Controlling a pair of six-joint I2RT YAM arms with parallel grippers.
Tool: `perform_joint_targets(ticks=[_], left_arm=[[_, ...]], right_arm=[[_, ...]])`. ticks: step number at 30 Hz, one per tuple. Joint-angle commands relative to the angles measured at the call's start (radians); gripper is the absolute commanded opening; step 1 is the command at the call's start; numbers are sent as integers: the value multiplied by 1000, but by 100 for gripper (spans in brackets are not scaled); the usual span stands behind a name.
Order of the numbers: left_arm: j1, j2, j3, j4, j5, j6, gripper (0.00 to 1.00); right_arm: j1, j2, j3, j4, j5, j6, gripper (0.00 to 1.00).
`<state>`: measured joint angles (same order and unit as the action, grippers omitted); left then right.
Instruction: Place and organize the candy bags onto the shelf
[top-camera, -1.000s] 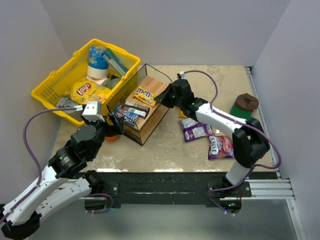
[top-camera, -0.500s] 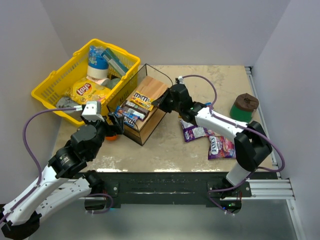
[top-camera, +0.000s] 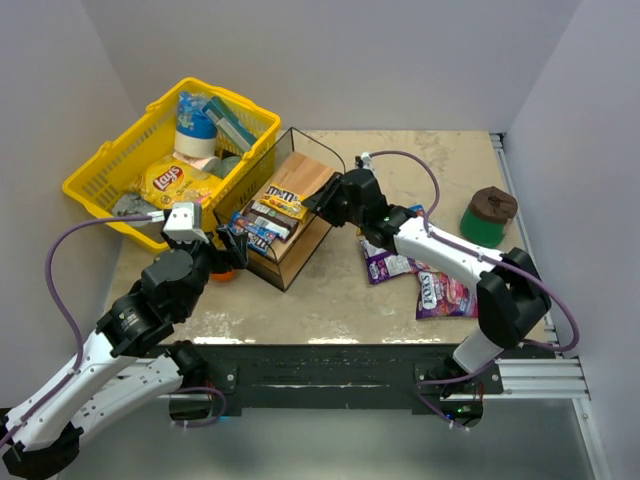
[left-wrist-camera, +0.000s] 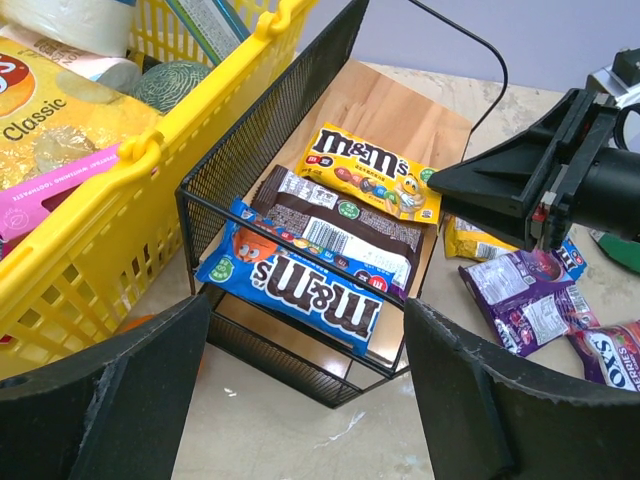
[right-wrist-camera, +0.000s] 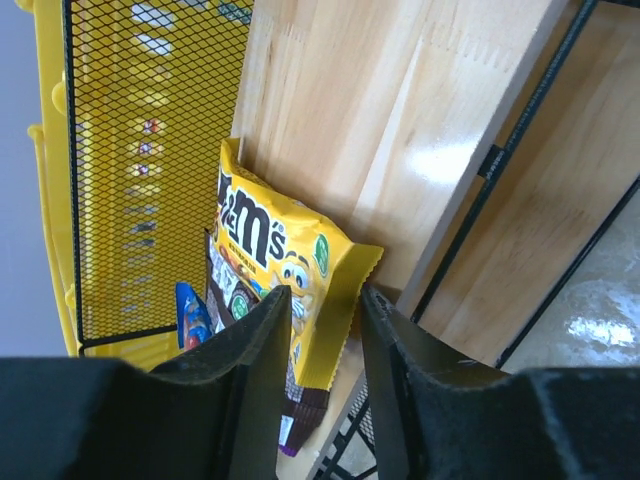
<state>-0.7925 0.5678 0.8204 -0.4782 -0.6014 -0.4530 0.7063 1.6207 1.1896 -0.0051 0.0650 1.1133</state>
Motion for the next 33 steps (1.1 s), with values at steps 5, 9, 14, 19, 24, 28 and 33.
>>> perform_joint_targets(ticks=[5, 9, 14, 19, 24, 28, 33], left_arm=[[-2, -11, 3, 24, -18, -24, 86], [-2, -13, 2, 30, -11, -12, 89], [-4, -8, 5, 23, -5, -6, 94], [-2, -9, 3, 26, 5, -6, 99], [-2, -2, 2, 32, 9, -4, 100], [-4, 7, 2, 29, 11, -3, 100], [-2, 9, 2, 24, 5, -4, 100]], right_arm=[[1, -120, -13, -84, 111, -47, 57], [2, -202, -50, -113, 160, -69, 62], [-22, -326, -155, -122, 229, -141, 70], [-100, -439, -252, -194, 288, -220, 74], [-209, -441, -275, -245, 282, -341, 75], [-254, -330, -202, -294, 289, -421, 75], [-349, -174, -82, -395, 348, -429, 73]])
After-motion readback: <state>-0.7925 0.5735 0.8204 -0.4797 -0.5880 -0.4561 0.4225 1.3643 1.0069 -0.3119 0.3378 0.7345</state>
